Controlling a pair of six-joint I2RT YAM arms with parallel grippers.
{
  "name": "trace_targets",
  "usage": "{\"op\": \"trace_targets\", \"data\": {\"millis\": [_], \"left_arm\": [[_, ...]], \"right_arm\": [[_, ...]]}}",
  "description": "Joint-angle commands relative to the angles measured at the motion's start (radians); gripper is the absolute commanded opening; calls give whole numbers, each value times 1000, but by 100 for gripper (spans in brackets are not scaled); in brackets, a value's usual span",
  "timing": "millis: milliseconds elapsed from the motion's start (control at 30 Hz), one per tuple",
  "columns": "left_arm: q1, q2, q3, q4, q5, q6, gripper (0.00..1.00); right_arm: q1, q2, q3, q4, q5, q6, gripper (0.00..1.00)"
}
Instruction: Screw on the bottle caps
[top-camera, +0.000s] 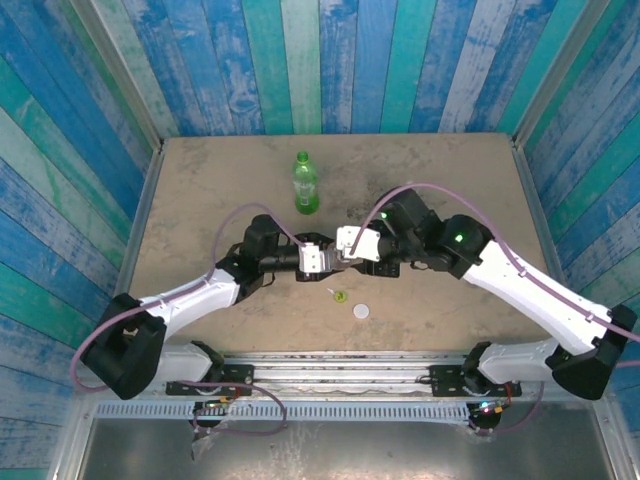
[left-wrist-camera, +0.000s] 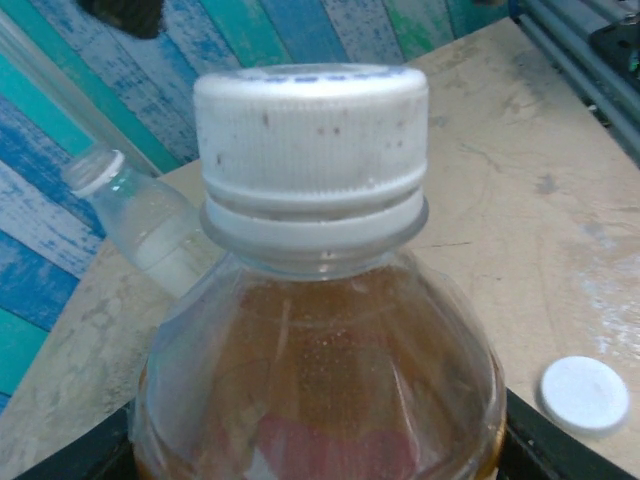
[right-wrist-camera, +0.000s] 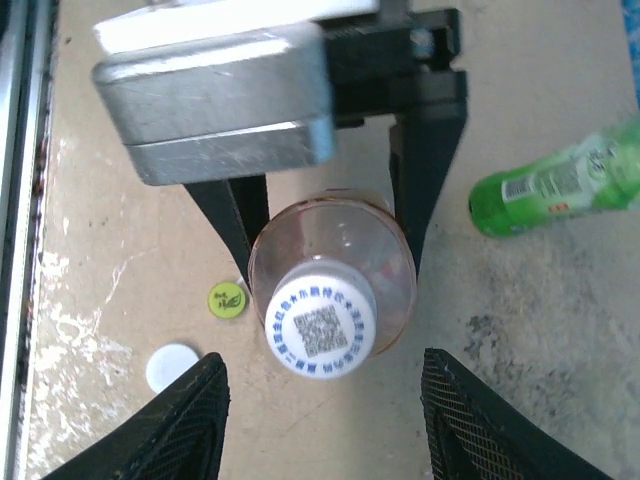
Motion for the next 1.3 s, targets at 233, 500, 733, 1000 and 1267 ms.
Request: {"op": "trace_targets", "data": {"millis": [233,500,733,1000,1267], "left_arm": [[5,-6,30,-65,39,30,55],[5,-3,34,-65,37,25,55],[6,1,34,-61,27,20,55],[5,1,5,78,-62,-57,55],[6,-14,-10,119,-118,-72,55]], "right_arm": [[39,59,43,-58,33,-126,46],[39,84,49,-58,32,-117,39],[39,93,55,-56,33,-99,18],[38,61,-4,137,210,420,1],[38,-23,-137,267,388,1196,0]]}}
